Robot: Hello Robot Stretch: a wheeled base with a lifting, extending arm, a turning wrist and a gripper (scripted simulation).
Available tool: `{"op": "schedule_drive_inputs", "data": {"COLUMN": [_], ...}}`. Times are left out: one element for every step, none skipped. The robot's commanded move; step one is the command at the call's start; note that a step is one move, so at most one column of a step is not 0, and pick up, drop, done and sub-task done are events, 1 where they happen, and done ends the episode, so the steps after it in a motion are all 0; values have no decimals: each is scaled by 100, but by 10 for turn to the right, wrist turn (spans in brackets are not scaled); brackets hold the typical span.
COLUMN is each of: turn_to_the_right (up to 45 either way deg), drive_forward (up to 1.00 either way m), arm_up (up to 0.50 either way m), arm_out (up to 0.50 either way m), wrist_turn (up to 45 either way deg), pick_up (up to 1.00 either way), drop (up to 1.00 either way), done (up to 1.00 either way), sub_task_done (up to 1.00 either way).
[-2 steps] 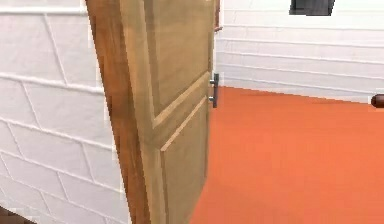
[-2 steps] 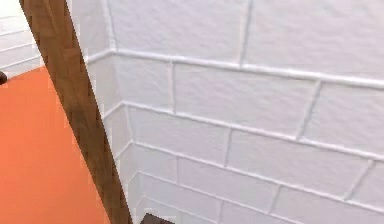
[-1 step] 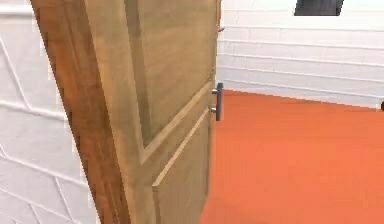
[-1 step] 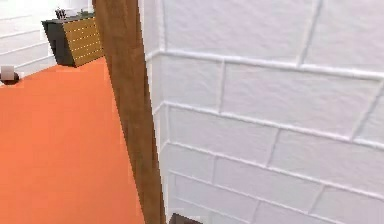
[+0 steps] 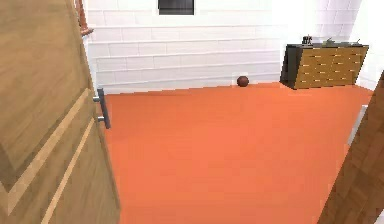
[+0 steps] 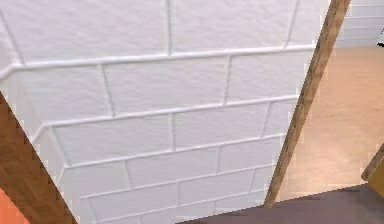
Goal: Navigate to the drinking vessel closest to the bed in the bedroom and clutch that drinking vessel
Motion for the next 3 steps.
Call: {"op": "schedule_drive_inputs", "data": {"turn_to_the_right": [30,0,180], "drive_forward": [0,50,0], "arm_up": [0,0,0], "arm_out": [0,0,0], "wrist_turn": [0,0,0], "pick_up": [0,0,0], "drop": [0,0,0], "done": [0,0,0], "sub_task_done": [0,0,0]}}
